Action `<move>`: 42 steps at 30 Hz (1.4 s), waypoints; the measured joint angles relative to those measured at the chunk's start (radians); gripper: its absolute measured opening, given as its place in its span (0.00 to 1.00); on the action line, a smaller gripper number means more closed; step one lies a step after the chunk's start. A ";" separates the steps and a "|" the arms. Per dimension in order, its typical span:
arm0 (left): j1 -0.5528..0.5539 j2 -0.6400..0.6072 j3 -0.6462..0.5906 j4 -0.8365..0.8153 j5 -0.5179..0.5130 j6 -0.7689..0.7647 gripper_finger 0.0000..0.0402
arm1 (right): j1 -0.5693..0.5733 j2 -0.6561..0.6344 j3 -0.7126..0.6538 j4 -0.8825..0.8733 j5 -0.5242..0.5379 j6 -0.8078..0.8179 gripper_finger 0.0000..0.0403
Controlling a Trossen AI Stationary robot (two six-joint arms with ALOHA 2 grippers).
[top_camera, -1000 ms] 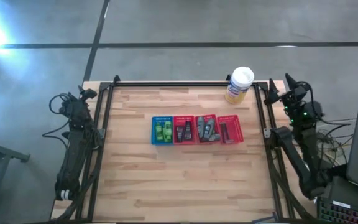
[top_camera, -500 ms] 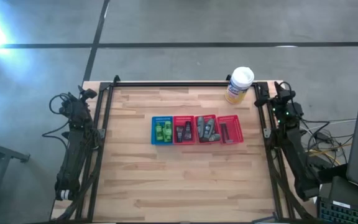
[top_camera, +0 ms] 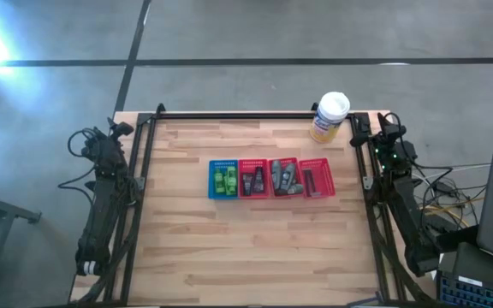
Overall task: Pick & Place Travel size toiletries
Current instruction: Return to Home Position
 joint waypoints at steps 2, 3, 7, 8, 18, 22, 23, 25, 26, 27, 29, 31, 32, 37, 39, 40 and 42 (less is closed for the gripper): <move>0.000 0.000 0.000 0.000 0.000 0.000 0.71 | 0.000 0.000 0.000 0.000 0.000 0.000 0.90; 0.000 0.000 0.000 0.000 0.000 0.000 0.71 | 0.000 0.000 0.000 0.000 -0.001 0.000 0.90; 0.000 0.000 0.000 0.000 0.000 0.000 0.71 | 0.000 0.004 0.000 0.000 -0.001 0.000 0.90; 0.000 0.000 0.000 0.000 0.000 0.000 0.71 | 0.000 0.007 0.000 0.000 -0.001 0.000 0.90; 0.000 0.000 0.000 0.000 0.000 0.000 0.71 | 0.001 0.022 0.000 0.000 -0.002 0.000 0.90; 0.000 0.000 0.000 0.000 0.000 0.000 0.71 | 0.001 0.021 0.000 0.000 -0.002 0.000 0.90; 0.000 0.000 0.000 0.000 0.000 0.000 0.71 | 0.001 0.021 0.000 0.000 -0.002 0.000 0.90; 0.000 0.000 0.000 0.000 0.000 0.000 0.71 | 0.001 0.021 0.000 0.000 -0.002 0.000 0.90; 0.000 0.000 0.000 0.000 0.000 0.000 0.71 | 0.001 0.021 0.000 0.000 -0.002 0.000 0.90; 0.000 0.000 0.000 0.000 0.000 0.000 0.71 | 0.001 0.021 0.000 0.000 -0.002 -0.001 0.90; 0.000 0.000 0.000 0.000 0.000 0.000 0.71 | 0.001 0.021 0.000 0.000 -0.002 0.000 0.90; 0.000 0.000 0.000 0.000 0.000 0.000 0.71 | 0.001 0.021 0.000 0.000 -0.002 0.000 0.90; 0.000 0.000 0.000 0.000 0.000 0.000 0.71 | 0.001 0.021 0.000 0.000 -0.002 -0.001 0.90; 0.000 0.000 0.000 0.000 0.000 0.000 0.71 | 0.001 0.021 0.000 0.000 -0.002 -0.001 0.90; 0.000 0.000 0.000 0.000 0.000 0.000 0.71 | 0.001 0.021 0.000 0.000 -0.002 -0.001 0.90; 0.000 0.000 0.000 0.000 0.000 0.000 0.71 | 0.001 0.021 0.000 0.000 -0.002 -0.001 0.90; 0.000 0.000 0.000 0.000 0.000 0.000 0.71 | 0.001 0.021 0.000 0.000 -0.002 -0.001 0.90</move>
